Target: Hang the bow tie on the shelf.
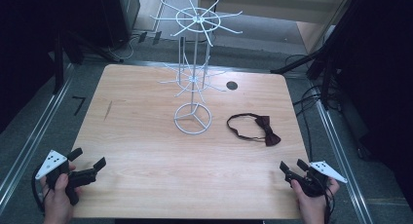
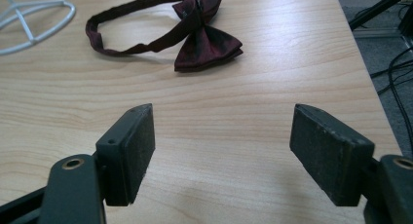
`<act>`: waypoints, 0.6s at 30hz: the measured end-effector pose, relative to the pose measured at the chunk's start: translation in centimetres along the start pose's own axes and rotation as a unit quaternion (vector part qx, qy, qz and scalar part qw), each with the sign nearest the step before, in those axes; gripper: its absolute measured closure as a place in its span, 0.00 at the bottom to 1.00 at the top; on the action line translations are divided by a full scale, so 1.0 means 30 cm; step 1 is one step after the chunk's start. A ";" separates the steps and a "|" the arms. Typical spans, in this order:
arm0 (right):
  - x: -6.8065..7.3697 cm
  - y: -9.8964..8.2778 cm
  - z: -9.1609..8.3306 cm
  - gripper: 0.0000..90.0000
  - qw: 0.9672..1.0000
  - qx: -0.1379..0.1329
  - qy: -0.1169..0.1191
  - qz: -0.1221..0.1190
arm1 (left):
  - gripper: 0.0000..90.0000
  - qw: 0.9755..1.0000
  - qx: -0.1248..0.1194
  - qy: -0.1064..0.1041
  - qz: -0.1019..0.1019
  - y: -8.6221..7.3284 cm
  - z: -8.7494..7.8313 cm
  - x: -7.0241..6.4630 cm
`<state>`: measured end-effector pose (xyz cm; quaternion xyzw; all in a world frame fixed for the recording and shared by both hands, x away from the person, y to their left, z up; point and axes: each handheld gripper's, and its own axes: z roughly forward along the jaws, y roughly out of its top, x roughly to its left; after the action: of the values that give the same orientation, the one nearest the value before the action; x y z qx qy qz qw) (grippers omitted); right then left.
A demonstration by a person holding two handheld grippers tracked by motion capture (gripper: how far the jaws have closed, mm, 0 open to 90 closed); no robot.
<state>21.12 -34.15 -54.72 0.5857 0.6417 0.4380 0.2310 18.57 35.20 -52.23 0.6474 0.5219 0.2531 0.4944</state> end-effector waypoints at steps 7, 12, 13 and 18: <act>0.046 0.031 0.025 0.20 0.998 0.027 0.002 -0.048 | 0.00 1.000 0.002 0.002 0.003 -0.001 -0.001 -0.003; 0.091 0.075 0.058 0.14 0.995 0.071 -0.001 -0.071 | 0.00 1.000 0.007 0.004 0.003 0.001 0.002 -0.003; 0.100 0.083 0.064 0.12 0.994 0.077 -0.002 -0.079 | 0.00 1.000 0.008 0.003 0.004 0.001 0.002 -0.004; 0.123 0.128 0.094 0.01 0.989 0.105 0.016 -0.103 | 0.00 1.000 0.005 0.004 0.003 0.000 0.001 -0.004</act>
<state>24.75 -30.08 -52.15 0.5301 0.7447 0.3513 0.2024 18.56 35.07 -52.21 0.6505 0.5233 0.2547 0.4879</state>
